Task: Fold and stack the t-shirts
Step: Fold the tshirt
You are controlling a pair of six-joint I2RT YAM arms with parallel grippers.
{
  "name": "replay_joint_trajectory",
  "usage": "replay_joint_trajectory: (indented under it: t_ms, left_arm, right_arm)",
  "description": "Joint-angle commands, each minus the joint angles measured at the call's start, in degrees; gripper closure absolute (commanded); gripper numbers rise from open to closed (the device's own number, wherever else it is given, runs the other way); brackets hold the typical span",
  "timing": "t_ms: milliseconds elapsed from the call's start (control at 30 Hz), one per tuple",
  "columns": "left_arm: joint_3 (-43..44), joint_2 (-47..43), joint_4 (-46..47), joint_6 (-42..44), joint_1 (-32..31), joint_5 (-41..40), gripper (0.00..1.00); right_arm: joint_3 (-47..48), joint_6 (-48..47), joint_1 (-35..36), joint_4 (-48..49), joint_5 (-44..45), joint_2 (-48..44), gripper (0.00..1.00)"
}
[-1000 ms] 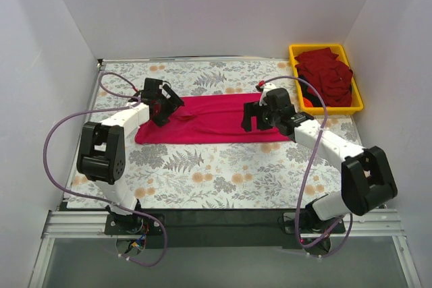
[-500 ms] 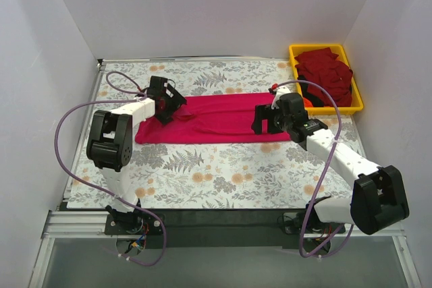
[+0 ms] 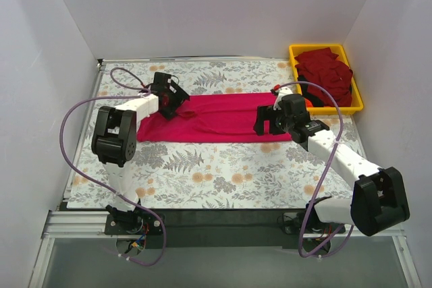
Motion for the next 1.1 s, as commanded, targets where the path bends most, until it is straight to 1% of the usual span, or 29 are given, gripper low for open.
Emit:
replay_joint_trajectory:
  t_ms: [0,233,267,467,567,767,833,900,967,1033,1067]
  left_arm:
    - [3.5,0.4,0.3,-0.9,-0.5,-0.2,0.24]
    - [8.2,1.9,0.3,-0.9,-1.0,-0.2,0.26]
    - [8.8,2.3,0.3,-0.6,-1.1,1.6,0.26]
    - [13.7,6.5,1.0,-0.2,-1.8,3.1,0.26]
    - [17.3,9.7,0.8,1.3,-1.8,6.4,0.26]
    - [21.7,10.8,0.1,6.2,-1.9,9.6,0.25]
    - [21.7,10.5,-0.1,8.4,-2.1,10.9,0.24]
    - [19.8,7.6,-0.2,9.2,-2.2,9.6,0.22]
    - [17.4,4.3,0.5,10.1,-2.4,5.2,0.22]
    - [13.2,-1.4,1.2,10.6,-2.7,1.4,0.21]
    - [11.8,-3.0,1.1,11.0,-2.9,-2.8,0.22]
  right_arm:
    - [-0.3,-0.6,-0.3,0.8,-0.2,-2.3,0.16]
    - [-0.8,-0.7,-0.6,0.8,0.2,-2.9,0.16]
    - [-0.9,-0.7,-0.6,0.7,0.2,-3.1,0.16]
    - [-1.1,-0.4,-0.8,0.5,-0.3,-3.4,0.16]
    - [-1.0,-0.1,-0.9,0.5,-1.2,-3.9,0.17]
    - [-0.6,0.2,-1.1,0.4,-3.4,-4.2,0.2]
    - [-0.2,0.2,-1.0,0.5,-4.5,-4.1,0.2]
    - [0.0,0.3,-1.1,0.4,-5.0,-3.8,0.21]
    - [0.2,0.3,-1.0,0.3,-5.3,-3.9,0.21]
    - [0.2,0.3,-1.0,0.5,-5.4,-4.1,0.21]
    - [0.1,0.3,-1.1,0.4,-5.5,-4.2,0.21]
